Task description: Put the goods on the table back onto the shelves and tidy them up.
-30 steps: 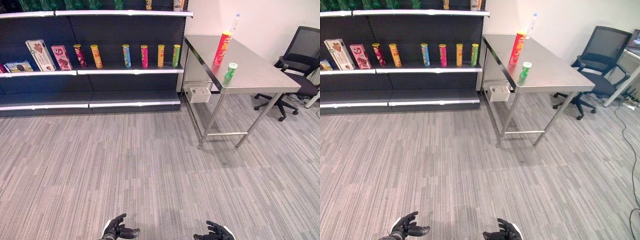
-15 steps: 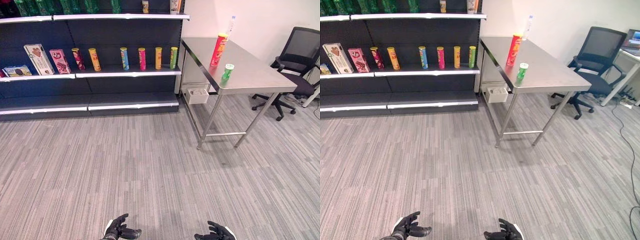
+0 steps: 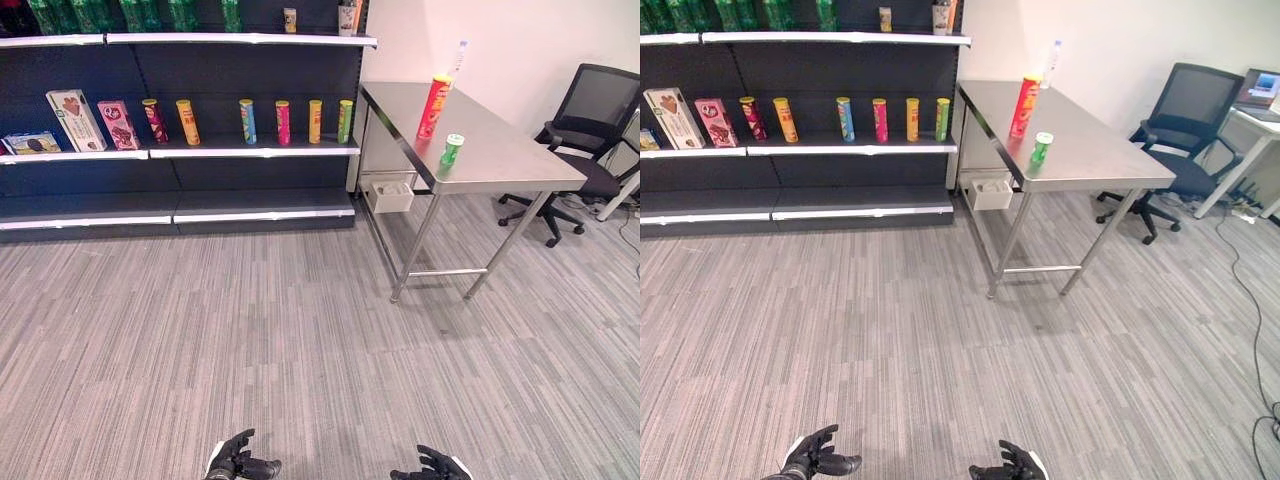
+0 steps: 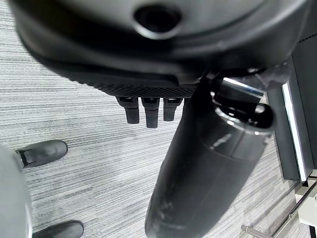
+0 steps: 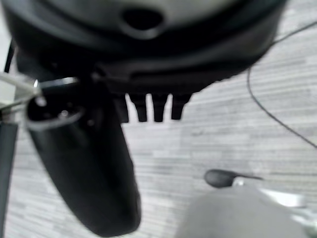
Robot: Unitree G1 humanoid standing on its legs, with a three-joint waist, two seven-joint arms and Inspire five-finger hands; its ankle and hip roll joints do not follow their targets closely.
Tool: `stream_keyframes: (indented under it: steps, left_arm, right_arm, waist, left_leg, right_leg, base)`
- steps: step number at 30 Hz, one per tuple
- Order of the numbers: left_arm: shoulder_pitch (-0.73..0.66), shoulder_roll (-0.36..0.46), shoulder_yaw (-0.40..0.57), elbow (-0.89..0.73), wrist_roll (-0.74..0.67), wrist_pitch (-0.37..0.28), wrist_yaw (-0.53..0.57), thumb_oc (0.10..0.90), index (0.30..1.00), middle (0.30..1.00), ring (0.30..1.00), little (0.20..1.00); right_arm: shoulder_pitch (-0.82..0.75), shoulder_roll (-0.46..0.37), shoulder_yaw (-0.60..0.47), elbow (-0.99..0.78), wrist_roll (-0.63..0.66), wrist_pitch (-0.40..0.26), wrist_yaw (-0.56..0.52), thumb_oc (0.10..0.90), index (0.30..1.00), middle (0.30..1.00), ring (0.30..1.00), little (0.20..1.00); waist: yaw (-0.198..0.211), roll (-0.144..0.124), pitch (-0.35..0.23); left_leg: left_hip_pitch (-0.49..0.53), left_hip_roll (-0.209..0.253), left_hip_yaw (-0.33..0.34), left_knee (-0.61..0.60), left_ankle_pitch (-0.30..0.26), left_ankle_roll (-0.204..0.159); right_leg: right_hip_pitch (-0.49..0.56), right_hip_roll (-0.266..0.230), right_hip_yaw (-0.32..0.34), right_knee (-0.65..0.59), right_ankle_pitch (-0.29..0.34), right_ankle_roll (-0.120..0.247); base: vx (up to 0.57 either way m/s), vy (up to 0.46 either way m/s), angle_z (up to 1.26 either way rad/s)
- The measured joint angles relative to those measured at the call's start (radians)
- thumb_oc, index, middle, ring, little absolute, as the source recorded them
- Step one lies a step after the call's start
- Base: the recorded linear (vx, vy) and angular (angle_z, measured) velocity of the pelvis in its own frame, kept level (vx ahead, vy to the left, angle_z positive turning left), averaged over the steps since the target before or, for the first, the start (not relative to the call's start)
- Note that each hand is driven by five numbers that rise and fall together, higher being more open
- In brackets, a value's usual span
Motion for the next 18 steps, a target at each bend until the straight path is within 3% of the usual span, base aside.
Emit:
stream_keyframes:
  steps: [12, 18]
  left_arm:
    - [0.0, 0.0, 0.0, 0.008, 0.0, 0.0, -0.001, 0.8, 0.9, 0.9, 0.9, 0.9]
    - [0.0, -0.002, 0.0, 0.006, 0.0, 0.0, -0.002, 0.8, 0.9, 0.9, 0.9, 0.9]
  right_arm:
    - [0.005, 0.0, 0.0, 0.003, 0.0, 0.0, 0.0, 0.8, 0.9, 0.9, 0.9, 0.9]
    - [0.003, -0.001, -0.001, 0.0, 0.005, -0.001, 0.001, 0.8, 0.9, 0.9, 0.9, 0.9]
  waist:
    - [-0.002, 0.012, 0.002]
    - [-0.02, 0.03, 0.013]
  left_leg:
    - [-0.004, 0.0, 0.0, 0.0, 0.0, 0.0]
    - [-0.029, 0.001, 0.0, 0.0, 0.002, -0.002]
  right_leg:
    - [-0.004, 0.001, 0.0, -0.001, 0.0, 0.0]
    - [-0.029, 0.003, 0.002, 0.0, 0.0, 0.0]
  base:
    - [0.0, -0.003, 0.0]
    - [-0.02, -0.037, 0.0]
